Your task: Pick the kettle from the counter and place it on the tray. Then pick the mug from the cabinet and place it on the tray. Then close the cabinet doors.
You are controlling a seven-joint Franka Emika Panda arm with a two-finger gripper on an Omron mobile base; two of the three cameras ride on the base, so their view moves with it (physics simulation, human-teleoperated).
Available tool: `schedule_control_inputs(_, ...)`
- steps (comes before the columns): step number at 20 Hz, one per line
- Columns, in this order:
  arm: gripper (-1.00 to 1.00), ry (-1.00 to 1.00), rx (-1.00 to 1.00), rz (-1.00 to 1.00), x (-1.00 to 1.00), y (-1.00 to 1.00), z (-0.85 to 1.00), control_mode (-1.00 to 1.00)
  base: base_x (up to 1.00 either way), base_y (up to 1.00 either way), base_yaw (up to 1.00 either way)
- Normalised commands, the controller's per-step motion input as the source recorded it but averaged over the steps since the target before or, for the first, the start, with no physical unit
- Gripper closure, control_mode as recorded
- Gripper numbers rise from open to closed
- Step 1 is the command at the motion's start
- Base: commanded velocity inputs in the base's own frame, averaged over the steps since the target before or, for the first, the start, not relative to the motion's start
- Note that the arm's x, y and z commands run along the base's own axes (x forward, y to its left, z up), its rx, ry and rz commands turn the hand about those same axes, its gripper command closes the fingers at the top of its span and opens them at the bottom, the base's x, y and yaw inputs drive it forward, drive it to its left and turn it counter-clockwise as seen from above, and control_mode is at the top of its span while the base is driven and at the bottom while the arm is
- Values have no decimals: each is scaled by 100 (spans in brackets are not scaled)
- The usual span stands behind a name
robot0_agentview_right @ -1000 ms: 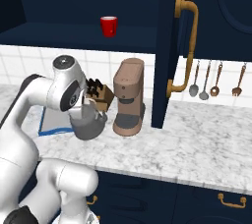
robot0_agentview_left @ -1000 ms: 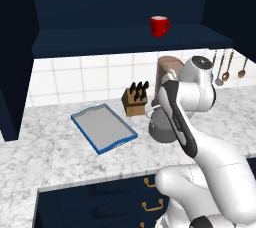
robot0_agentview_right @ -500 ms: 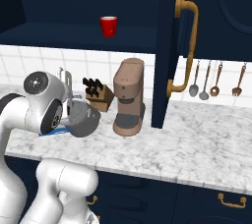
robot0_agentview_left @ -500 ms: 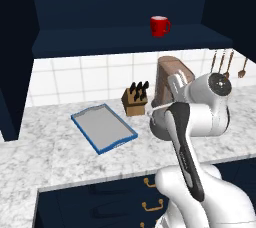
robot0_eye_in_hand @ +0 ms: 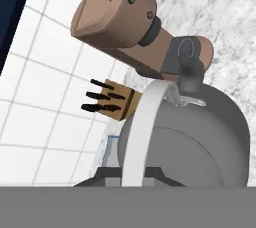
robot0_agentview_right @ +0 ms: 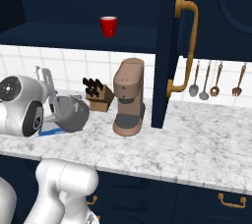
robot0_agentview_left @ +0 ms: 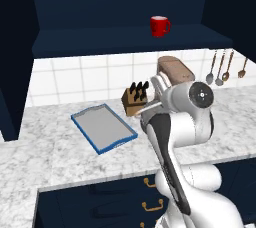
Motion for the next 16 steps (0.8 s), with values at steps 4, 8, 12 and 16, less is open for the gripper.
schedule_control_inputs(4,100,11,-12,5,13,41,1,-100,0,0,0)
schedule_control_inputs(8,100,3,-10,4,6,42,0,-100,0,0,0)
schedule_control_inputs(12,100,5,-7,4,9,40,0,-100,0,0,0)
schedule_control_inputs(16,100,5,-6,4,12,38,0,-100,0,0,0)
